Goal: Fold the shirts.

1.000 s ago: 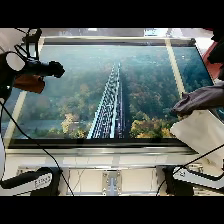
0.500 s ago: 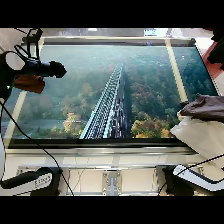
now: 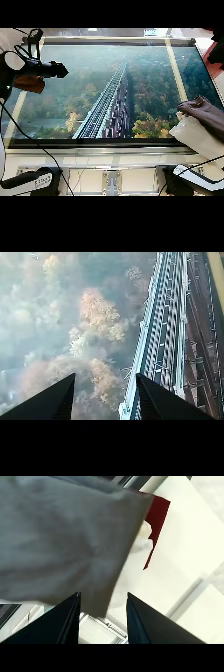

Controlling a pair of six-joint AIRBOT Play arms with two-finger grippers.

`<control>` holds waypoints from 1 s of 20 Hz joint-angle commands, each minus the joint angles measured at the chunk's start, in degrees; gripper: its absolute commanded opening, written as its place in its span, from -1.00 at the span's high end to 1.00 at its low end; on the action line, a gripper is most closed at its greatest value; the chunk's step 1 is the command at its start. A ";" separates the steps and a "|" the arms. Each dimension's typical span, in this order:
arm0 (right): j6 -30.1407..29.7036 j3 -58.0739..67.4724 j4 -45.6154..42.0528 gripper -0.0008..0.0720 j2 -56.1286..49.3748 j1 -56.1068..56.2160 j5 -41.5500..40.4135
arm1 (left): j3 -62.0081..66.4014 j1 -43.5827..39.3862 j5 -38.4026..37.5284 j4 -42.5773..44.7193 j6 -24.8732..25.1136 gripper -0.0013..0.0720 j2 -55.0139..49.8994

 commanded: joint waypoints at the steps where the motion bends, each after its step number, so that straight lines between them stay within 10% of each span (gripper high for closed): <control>1: 1.40 -1.09 -0.63 0.05 0.09 -0.02 -0.50 | 0.07 -0.02 -0.22 -0.11 0.02 -0.25 -0.02; 4: 3.54 -1.09 11.02 0.05 0.46 0.83 -6.82 | 0.07 -0.02 0.04 -0.13 0.00 -0.25 -0.11; 9: -5.42 -3.76 55.17 0.06 0.28 12.20 -31.47 | 0.07 -0.02 0.28 -0.13 0.00 -0.25 -0.72; 20: -7.13 -26.27 37.44 0.06 -3.41 49.72 -52.68 | 0.07 -0.02 -6.12 -0.15 -0.72 -0.25 -0.72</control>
